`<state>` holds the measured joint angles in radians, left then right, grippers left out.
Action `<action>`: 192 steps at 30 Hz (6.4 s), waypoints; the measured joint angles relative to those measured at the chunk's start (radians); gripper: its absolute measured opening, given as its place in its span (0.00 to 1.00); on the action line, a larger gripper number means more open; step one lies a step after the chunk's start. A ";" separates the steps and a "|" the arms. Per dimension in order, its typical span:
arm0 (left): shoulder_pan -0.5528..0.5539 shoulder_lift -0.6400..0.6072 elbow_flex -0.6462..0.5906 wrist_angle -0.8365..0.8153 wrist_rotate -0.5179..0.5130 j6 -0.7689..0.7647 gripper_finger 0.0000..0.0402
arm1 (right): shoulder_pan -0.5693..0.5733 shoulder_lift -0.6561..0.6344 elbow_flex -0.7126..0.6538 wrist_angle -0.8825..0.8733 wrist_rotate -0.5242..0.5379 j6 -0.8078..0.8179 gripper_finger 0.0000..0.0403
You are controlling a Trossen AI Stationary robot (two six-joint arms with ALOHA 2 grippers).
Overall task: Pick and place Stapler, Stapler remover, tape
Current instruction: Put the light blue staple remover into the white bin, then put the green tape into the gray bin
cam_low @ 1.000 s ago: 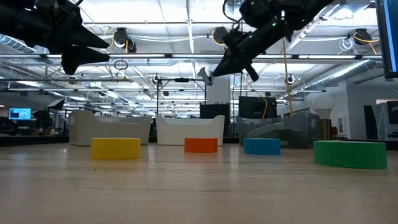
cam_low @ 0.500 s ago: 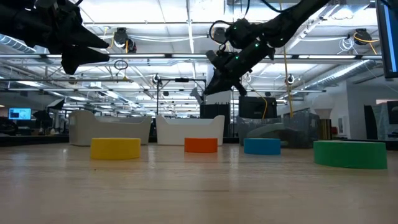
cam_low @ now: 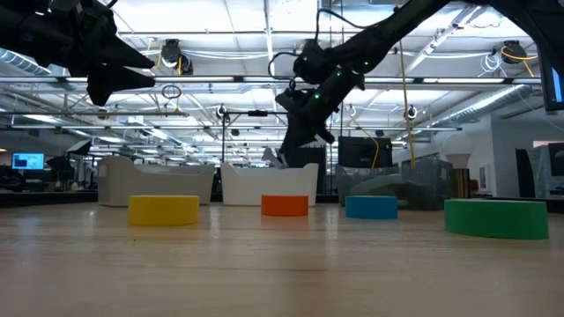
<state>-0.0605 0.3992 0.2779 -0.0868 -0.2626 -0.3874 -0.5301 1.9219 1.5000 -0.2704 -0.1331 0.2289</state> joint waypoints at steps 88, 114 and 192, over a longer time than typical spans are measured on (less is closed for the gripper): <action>0.000 0.000 0.000 0.000 0.001 0.004 0.46 | -0.002 0.074 0.009 -0.112 0.005 -0.249 0.14; 0.000 0.000 0.000 0.001 0.002 0.040 0.46 | 0.374 -0.346 0.008 -0.386 0.001 -0.149 0.22; 0.000 0.000 0.000 0.003 0.000 0.043 0.46 | 0.827 -0.394 -0.748 -0.144 -0.050 1.213 0.31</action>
<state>-0.0601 0.3988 0.2779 -0.0833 -0.2630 -0.3443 0.2970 1.5278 0.7515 -0.4147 -0.1831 1.4423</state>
